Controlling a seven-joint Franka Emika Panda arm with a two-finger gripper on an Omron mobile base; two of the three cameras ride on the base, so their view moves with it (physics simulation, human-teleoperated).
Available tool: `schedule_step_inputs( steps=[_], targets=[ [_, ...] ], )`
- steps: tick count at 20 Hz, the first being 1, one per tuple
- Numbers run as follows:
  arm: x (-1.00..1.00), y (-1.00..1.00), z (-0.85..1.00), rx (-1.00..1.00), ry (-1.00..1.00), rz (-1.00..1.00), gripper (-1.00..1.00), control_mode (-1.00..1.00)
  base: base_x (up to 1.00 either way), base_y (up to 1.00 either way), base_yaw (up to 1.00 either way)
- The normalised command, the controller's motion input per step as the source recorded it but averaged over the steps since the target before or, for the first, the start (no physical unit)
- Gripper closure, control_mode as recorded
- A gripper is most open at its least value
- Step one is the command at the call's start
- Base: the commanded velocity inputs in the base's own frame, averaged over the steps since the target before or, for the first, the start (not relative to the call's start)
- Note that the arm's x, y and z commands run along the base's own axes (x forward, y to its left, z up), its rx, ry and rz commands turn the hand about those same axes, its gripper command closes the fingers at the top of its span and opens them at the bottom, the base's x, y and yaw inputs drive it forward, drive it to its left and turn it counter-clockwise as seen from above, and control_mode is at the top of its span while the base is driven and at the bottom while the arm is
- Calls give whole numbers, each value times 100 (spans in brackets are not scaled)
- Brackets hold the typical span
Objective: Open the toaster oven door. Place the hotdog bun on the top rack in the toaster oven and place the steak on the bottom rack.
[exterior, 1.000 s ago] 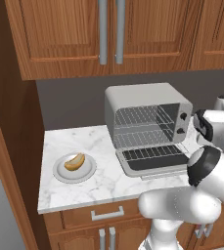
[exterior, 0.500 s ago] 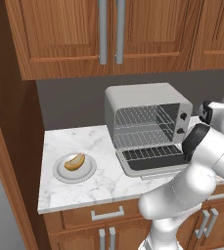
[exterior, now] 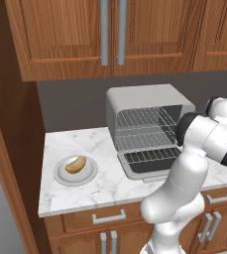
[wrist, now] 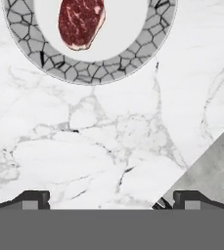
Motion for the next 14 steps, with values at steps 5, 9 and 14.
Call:
schedule_step_inputs(
  steps=[5,9,14],
  targets=[
    [15,-13,-14,0,-7,-11,-100,-100,0,0,0],
    [29,-8,-16,-1,-6,-9,-100,-100,0,0,0],
    [20,-16,-22,-5,-1,-5,-100,-100,0,0,0]
  ],
)
